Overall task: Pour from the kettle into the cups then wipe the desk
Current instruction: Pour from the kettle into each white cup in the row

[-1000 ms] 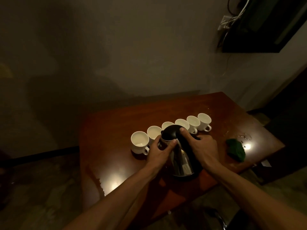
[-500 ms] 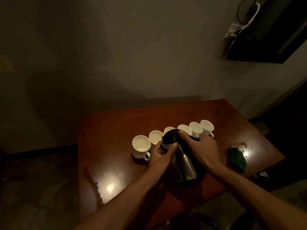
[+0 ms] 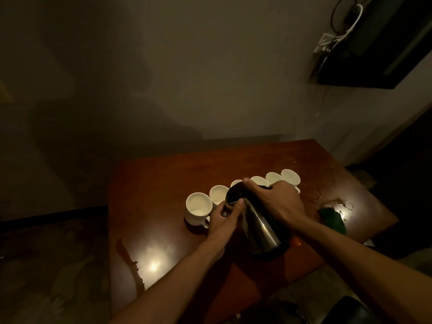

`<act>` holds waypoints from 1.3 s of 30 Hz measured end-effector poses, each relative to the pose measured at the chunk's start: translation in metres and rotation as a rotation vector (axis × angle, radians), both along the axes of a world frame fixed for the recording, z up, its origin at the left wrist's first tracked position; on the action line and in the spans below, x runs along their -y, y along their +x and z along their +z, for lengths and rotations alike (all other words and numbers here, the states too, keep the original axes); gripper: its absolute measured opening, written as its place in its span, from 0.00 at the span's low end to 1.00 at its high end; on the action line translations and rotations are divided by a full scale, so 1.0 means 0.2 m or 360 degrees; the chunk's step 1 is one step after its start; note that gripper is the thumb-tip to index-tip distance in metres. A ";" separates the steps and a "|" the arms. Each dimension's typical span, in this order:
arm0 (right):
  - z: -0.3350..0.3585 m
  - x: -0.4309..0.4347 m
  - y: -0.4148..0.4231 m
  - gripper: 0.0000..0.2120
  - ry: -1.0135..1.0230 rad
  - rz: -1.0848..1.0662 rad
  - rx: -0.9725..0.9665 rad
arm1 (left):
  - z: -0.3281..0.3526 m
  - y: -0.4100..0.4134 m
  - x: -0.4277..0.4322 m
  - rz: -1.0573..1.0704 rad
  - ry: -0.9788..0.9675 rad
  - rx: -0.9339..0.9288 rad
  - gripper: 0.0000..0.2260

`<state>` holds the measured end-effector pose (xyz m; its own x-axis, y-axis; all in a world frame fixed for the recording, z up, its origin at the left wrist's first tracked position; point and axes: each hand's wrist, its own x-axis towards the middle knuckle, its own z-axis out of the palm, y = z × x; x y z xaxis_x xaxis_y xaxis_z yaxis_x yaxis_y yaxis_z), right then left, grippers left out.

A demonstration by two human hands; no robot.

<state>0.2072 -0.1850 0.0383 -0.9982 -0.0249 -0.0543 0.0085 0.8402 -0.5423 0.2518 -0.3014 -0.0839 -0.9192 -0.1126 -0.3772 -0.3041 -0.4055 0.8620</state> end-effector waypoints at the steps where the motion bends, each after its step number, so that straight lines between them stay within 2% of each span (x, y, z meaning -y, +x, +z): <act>1: 0.00 0.01 -0.01 0.32 0.0023 0.0007 0.0011 | 0.00 0.00 0.00 0.0002 0.0013 0.0017 0.27; 7: 0.03 0.04 -0.03 0.33 0.0169 0.0054 0.0017 | -0.02 -0.01 -0.02 0.0043 0.0136 0.0114 0.31; 10: 0.03 0.06 -0.05 0.35 0.0219 0.0049 0.0008 | -0.01 -0.02 -0.03 0.0068 0.0197 0.0147 0.27; 16: 0.06 0.09 -0.10 0.31 0.0289 0.0128 0.0000 | 0.00 -0.04 -0.05 0.0096 0.0277 0.0200 0.22; 24: 0.06 0.11 -0.18 0.33 0.0326 0.0209 0.0024 | -0.02 -0.09 -0.04 0.0088 0.0357 0.0182 0.28; 30: 0.10 0.14 -0.18 0.32 0.0418 0.0278 -0.0009 | -0.02 -0.10 -0.04 0.0123 0.0423 0.0188 0.21; 34: 0.10 0.15 -0.19 0.32 0.0488 0.0246 -0.0017 | -0.05 -0.11 -0.05 0.0113 0.0457 0.0177 0.29; 39: 0.08 0.15 -0.21 0.33 0.0537 0.0281 -0.0036 | -0.07 -0.12 -0.07 0.0130 0.0505 0.0177 0.29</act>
<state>0.1642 -0.2149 0.0548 -0.9812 -0.1812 -0.0670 -0.1612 0.9589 -0.2335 0.2287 -0.2869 -0.0979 -0.8631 -0.0453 -0.5029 -0.3447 -0.6750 0.6523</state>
